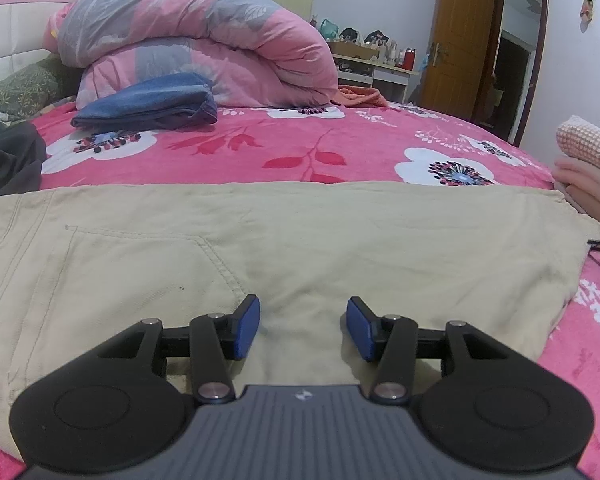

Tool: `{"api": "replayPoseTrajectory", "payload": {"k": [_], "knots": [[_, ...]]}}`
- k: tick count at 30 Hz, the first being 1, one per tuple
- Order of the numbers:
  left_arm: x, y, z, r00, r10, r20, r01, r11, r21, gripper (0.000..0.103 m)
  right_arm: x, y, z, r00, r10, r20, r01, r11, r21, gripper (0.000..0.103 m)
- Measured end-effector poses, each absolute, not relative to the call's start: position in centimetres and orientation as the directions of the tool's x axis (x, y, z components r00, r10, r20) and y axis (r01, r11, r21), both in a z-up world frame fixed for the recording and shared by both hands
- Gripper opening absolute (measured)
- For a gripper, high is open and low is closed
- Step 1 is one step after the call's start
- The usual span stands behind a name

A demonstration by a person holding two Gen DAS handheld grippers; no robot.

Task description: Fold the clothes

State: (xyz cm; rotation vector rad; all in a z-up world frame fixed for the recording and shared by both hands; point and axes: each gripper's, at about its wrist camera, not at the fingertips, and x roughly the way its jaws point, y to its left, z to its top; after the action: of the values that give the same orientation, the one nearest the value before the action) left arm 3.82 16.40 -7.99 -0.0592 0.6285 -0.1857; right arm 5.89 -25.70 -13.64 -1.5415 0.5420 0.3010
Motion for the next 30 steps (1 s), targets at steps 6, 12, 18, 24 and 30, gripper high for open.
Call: {"api": "replayPoseTrajectory", "payload": {"k": [6, 12, 18, 24, 30], "knots": [[3.8, 16.6, -8.0, 0.793, -0.198, -0.576, 0.161, 0.98, -0.115, 0.05, 6.0, -26.6, -12.9, 0.843, -0.2, -0.499, -0.485, 0.116, -0.867, 0.0], [3.8, 16.5, -7.9, 0.791, -0.19, -0.582, 0.153, 0.982, -0.114, 0.051, 6.3, -25.5, -8.8, 0.859, -0.118, -0.498, -0.41, 0.423, -0.808, 0.0], [4.0, 16.3, -7.7, 0.786, -0.185, -0.589, 0.145, 0.983, -0.115, 0.051, 8.1, -26.5, -11.1, 0.87, -0.109, -0.481, -0.358, 0.531, -0.768, 0.002], [4.1, 16.5, -7.8, 0.786, -0.189, -0.588, 0.151, 0.982, -0.114, 0.052, 11.4, -34.4, -12.1, 0.788, -0.399, -0.468, -0.166, 0.594, -0.787, 0.003], [4.0, 16.3, -7.8, 0.787, -0.181, -0.589, 0.148, 0.983, -0.104, 0.052, 12.2, -32.5, -10.3, 0.818, -0.373, -0.437, -0.126, 0.626, -0.77, 0.003]]}}
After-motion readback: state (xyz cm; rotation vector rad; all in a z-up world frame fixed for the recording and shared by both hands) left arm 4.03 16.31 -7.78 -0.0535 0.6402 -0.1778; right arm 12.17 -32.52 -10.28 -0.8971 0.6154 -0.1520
